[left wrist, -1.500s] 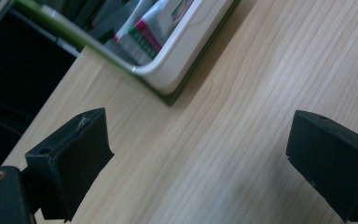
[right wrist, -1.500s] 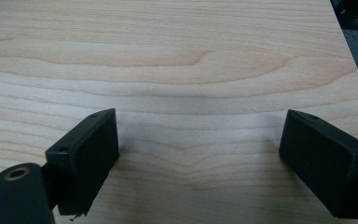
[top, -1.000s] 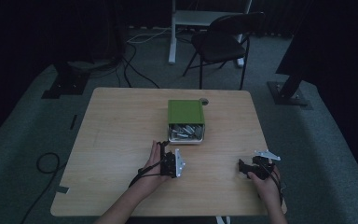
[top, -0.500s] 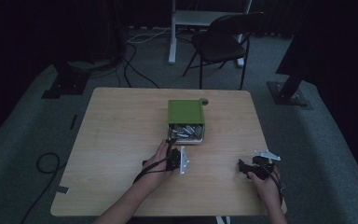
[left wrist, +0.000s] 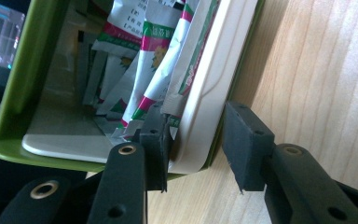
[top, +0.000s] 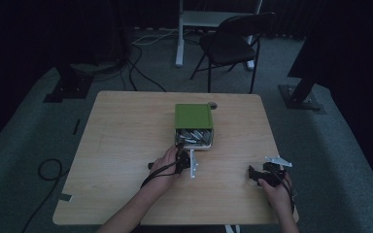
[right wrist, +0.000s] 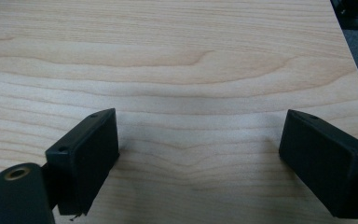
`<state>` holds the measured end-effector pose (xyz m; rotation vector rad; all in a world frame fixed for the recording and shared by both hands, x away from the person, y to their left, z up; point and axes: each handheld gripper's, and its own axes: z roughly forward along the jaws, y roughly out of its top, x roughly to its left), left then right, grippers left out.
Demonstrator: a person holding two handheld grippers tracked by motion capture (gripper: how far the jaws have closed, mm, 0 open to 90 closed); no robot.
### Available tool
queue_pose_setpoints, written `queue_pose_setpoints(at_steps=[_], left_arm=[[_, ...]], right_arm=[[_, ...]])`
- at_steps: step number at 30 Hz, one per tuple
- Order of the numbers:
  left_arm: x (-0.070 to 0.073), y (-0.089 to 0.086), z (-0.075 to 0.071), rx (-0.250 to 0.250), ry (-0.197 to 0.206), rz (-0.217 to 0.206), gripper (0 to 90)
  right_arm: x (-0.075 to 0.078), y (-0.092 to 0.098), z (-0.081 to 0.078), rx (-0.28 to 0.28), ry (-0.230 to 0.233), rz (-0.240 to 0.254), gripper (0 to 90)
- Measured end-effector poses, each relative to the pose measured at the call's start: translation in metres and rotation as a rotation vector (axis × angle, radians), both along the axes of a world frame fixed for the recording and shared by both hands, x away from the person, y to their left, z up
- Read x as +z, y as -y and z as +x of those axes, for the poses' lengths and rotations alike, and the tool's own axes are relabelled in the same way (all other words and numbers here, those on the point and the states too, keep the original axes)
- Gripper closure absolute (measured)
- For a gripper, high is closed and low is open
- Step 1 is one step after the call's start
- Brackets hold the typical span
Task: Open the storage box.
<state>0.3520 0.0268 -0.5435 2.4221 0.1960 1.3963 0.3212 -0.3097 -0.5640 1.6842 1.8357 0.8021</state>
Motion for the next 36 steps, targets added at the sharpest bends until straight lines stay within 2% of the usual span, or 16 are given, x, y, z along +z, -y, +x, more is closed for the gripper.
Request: queue_pose_setpoints(at_steps=[3, 6, 8, 16, 20, 27, 36], left_arm=[[-0.001, 0.002, 0.001, -0.005, 0.012, 0.023, 65.6], [-0.001, 0.003, 0.001, 0.007, 0.011, 0.016, 65.7], [-0.002, 0.003, 0.001, -0.001, 0.022, 0.046, 66.2], [0.000, 0.004, 0.001, -0.010, 0.019, 0.088, 68.3], [0.001, 0.004, 0.000, -0.011, 0.011, 0.076, 68.7], [0.003, 0.004, -0.004, -0.022, -0.005, 0.085, 69.3], [0.002, 0.004, -0.013, -0.033, 0.009, 0.097, 69.8]], right_arm=[[0.000, 0.000, 0.000, 0.000, 0.000, 0.000, 11.3], [0.000, 0.000, 0.000, 0.000, 0.000, 0.000, 11.3], [0.000, 0.000, 0.000, 0.000, 0.000, 0.000, 11.3], [0.000, 0.000, 0.000, 0.000, 0.000, 0.000, 11.3], [0.000, 0.000, 0.000, 0.000, 0.000, 0.000, 11.3], [0.000, 0.000, 0.000, 0.000, 0.000, 0.000, 11.3], [0.000, 0.000, 0.000, 0.000, 0.000, 0.000, 11.3]])
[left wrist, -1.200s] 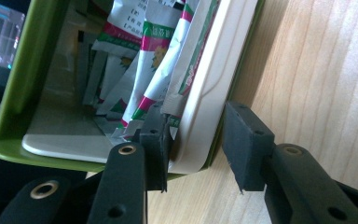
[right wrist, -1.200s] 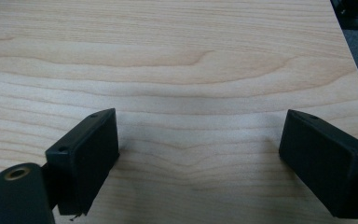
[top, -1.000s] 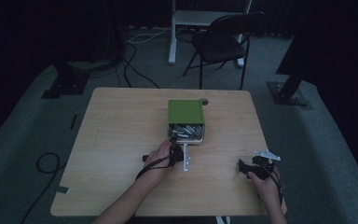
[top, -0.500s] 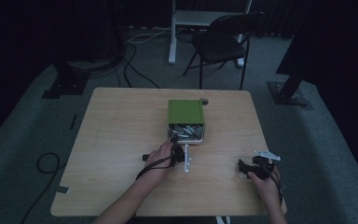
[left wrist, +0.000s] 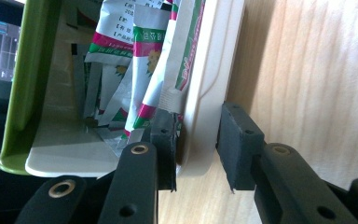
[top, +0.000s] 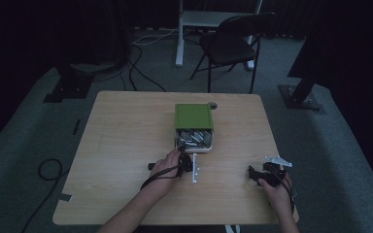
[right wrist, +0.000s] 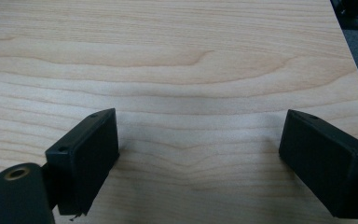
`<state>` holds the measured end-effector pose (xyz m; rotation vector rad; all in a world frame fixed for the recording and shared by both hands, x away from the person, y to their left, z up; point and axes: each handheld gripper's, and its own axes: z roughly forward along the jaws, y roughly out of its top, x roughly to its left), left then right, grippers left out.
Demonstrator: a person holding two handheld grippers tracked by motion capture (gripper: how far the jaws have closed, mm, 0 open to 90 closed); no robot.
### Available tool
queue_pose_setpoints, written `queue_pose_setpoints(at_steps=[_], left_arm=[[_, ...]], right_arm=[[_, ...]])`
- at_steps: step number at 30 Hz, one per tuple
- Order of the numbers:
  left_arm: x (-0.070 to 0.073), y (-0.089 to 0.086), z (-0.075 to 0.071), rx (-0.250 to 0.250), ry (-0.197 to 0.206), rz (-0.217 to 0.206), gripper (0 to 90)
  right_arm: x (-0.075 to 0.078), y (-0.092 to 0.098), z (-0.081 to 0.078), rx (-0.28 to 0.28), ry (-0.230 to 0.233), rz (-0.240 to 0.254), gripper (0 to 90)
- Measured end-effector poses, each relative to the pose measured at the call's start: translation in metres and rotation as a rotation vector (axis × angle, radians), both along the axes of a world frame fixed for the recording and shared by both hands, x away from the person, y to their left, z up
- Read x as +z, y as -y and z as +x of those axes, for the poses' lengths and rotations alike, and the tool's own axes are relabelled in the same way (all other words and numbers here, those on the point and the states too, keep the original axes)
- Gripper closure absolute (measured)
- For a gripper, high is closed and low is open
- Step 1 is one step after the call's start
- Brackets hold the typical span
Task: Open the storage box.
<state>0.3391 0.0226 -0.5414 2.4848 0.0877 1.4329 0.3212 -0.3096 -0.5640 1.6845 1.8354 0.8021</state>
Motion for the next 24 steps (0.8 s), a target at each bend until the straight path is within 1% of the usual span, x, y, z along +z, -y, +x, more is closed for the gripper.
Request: queue_pose_setpoints(at_steps=[2, 5, 7, 9, 11, 14, 15, 18, 20, 22, 24], left_arm=[[0.000, -0.001, -0.001, 0.002, -0.001, 0.000, 69.8], [0.001, -0.001, -0.003, 0.004, -0.014, -0.014, 69.6], [0.002, 0.000, -0.005, 0.000, -0.018, -0.007, 69.8], [0.001, -0.001, -0.007, 0.000, -0.012, 0.001, 69.9], [0.001, -0.001, -0.009, 0.000, -0.012, -0.006, 69.8], [0.001, 0.000, -0.012, -0.004, -0.008, -0.002, 69.8], [0.001, 0.000, -0.013, -0.003, -0.011, -0.008, 69.8], [0.002, -0.001, -0.016, -0.002, -0.019, 0.002, 69.9], [0.002, 0.000, -0.018, 0.001, -0.030, -0.005, 70.0], [0.003, 0.000, -0.020, -0.003, -0.026, 0.003, 70.1], [0.002, 0.000, -0.022, -0.003, -0.025, 0.001, 70.1]], right_arm=[[0.000, 0.000, 0.000, 0.000, 0.000, 0.000, 11.3], [0.000, 0.000, 0.000, 0.000, 0.000, 0.000, 11.3], [0.000, 0.000, 0.000, 0.000, 0.000, 0.000, 11.3], [0.000, 0.000, 0.000, 0.000, 0.000, 0.000, 11.3], [0.000, 0.000, 0.000, 0.000, 0.000, 0.000, 11.3], [0.000, 0.000, 0.000, 0.000, 0.000, 0.000, 11.3], [0.000, 0.000, 0.000, 0.000, 0.000, 0.000, 11.3], [0.000, 0.000, 0.000, 0.000, 0.000, 0.000, 11.3], [0.000, 0.000, 0.000, 0.000, 0.000, 0.000, 11.3], [0.000, 0.000, 0.000, 0.000, 0.000, 0.000, 11.3], [0.000, 0.000, 0.000, 0.000, 0.000, 0.000, 11.3]])
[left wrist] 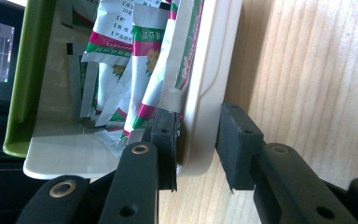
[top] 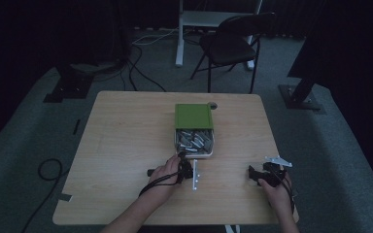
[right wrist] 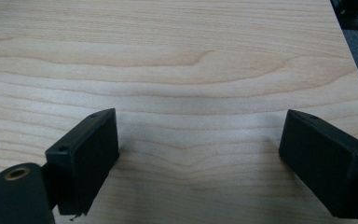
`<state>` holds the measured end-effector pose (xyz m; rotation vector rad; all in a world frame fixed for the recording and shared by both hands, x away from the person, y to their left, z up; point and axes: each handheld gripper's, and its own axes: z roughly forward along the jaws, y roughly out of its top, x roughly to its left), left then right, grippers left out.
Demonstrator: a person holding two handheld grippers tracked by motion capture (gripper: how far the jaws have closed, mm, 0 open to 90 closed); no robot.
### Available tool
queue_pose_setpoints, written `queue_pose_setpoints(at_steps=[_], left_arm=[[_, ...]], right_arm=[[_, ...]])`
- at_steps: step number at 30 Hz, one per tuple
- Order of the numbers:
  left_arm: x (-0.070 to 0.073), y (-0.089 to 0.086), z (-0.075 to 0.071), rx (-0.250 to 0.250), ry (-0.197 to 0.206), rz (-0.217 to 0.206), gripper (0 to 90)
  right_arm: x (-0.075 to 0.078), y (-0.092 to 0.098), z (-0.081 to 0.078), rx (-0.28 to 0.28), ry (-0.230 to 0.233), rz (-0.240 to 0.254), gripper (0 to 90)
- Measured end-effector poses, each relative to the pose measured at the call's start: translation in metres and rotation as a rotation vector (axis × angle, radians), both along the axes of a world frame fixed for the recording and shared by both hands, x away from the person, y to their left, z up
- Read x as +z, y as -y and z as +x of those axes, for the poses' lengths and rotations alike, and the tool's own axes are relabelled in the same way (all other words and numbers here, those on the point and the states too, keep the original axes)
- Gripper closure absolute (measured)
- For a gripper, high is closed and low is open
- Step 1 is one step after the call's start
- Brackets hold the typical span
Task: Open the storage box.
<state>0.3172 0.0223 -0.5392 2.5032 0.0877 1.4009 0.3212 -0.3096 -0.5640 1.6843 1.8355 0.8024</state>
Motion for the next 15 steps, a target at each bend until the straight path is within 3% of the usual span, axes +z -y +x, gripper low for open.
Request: queue_pose_setpoints(at_steps=[15], left_arm=[[0.000, -0.001, -0.017, -0.021, 0.001, 0.009, 70.8]], right_arm=[[0.000, 0.000, 0.000, 0.000, 0.000, 0.000, 11.3]])
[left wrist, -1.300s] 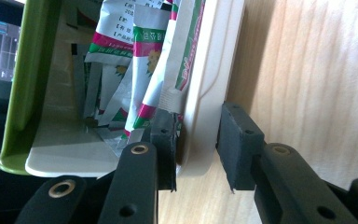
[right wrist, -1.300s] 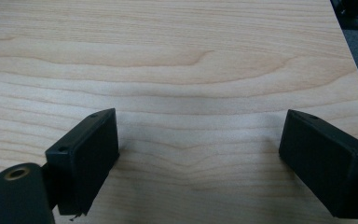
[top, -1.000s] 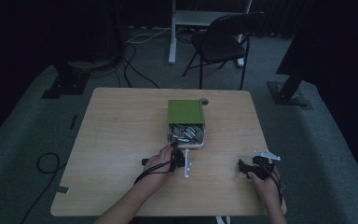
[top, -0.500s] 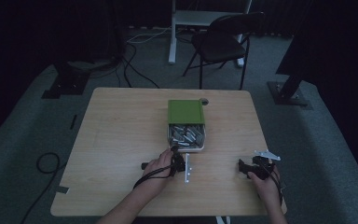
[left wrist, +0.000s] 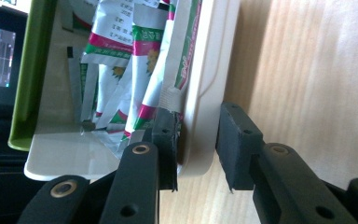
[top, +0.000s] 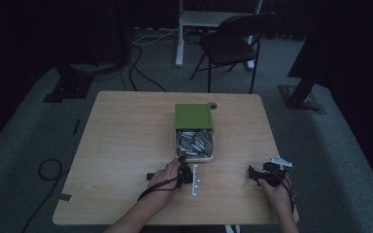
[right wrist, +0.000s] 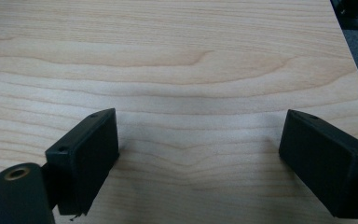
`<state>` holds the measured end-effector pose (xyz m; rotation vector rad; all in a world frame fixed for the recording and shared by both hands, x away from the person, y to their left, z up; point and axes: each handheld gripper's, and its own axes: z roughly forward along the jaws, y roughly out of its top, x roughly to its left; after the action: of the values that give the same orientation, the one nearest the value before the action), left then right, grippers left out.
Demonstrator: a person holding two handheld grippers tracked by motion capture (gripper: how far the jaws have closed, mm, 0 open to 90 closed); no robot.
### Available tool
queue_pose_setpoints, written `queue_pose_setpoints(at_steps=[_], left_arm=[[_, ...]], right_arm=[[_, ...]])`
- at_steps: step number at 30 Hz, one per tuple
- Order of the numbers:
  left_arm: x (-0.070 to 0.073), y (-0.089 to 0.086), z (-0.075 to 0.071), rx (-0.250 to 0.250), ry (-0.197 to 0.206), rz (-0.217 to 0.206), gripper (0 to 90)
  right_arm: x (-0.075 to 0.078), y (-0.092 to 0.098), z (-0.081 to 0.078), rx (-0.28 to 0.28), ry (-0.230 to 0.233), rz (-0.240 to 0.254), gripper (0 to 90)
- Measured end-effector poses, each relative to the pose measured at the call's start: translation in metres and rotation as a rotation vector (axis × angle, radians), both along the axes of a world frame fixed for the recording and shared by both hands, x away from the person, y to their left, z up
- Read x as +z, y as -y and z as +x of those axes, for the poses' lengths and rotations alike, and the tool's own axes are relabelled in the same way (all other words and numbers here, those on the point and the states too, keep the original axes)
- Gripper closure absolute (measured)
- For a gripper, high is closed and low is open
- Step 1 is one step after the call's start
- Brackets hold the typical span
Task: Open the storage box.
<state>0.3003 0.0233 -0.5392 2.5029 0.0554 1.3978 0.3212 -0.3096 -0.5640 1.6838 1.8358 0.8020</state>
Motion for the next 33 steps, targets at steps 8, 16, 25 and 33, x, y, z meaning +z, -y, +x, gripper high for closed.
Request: queue_pose_setpoints(at_steps=[8, 16, 25, 33], left_arm=[[-0.001, -0.001, -0.008, -0.006, 0.005, -0.009, 70.7], [-0.001, -0.001, -0.015, -0.015, 0.006, -0.004, 70.8], [-0.001, -0.002, -0.023, -0.013, -0.005, -0.005, 70.8], [-0.004, -0.003, -0.029, -0.015, -0.011, -0.014, 70.8]], right_arm=[[0.000, 0.000, 0.000, -0.001, 0.000, 0.000, 11.3], [0.000, 0.000, 0.000, 0.000, 0.000, 0.000, 11.4], [0.000, 0.000, 0.000, 0.000, 0.000, 0.000, 11.3], [0.000, 0.000, 0.000, 0.000, 0.000, 0.000, 11.3]])
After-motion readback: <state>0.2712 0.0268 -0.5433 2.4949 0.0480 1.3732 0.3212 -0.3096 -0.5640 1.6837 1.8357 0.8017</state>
